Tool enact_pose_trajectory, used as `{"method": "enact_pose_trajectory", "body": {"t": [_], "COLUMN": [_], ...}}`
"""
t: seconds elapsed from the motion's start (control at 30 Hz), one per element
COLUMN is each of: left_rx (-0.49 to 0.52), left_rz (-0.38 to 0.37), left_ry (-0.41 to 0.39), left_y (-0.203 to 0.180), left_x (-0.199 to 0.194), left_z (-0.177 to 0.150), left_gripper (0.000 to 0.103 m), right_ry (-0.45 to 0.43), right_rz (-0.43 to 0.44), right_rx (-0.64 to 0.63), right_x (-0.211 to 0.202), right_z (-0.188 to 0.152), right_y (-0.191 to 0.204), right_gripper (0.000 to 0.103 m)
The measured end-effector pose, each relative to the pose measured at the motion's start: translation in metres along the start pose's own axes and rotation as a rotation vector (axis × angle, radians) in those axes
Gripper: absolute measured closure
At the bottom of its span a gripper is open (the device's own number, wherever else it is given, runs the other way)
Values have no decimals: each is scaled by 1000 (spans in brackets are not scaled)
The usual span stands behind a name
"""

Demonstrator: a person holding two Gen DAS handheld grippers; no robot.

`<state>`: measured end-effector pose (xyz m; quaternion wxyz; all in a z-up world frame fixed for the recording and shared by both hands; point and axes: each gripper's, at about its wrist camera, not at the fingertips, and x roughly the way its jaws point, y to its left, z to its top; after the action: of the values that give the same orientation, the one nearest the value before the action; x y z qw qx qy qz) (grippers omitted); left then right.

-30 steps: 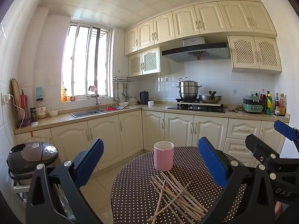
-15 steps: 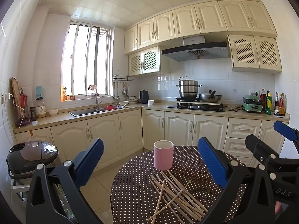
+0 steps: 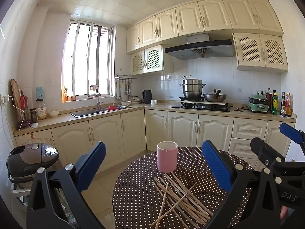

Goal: Organize utensils

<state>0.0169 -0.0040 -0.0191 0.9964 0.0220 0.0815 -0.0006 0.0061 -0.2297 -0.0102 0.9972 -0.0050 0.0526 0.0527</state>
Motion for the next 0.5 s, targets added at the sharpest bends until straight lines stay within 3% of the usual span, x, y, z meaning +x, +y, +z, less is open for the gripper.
{"method": "enact_pose_trajectory", "body": {"t": [0.27, 0.5], "left_rx": [6, 37], "left_rz": [-18, -61], "left_ry": [51, 163], "left_y": [-1, -4], "left_x": [17, 52], "left_z": [-4, -18], "left_gripper": [4, 4], "right_ry": [46, 110], "right_rz": [12, 13], "right_rx": [11, 2], "right_x": [14, 35], "right_z": [-2, -11], "right_y": [-4, -7], "right_gripper": [6, 6]}}
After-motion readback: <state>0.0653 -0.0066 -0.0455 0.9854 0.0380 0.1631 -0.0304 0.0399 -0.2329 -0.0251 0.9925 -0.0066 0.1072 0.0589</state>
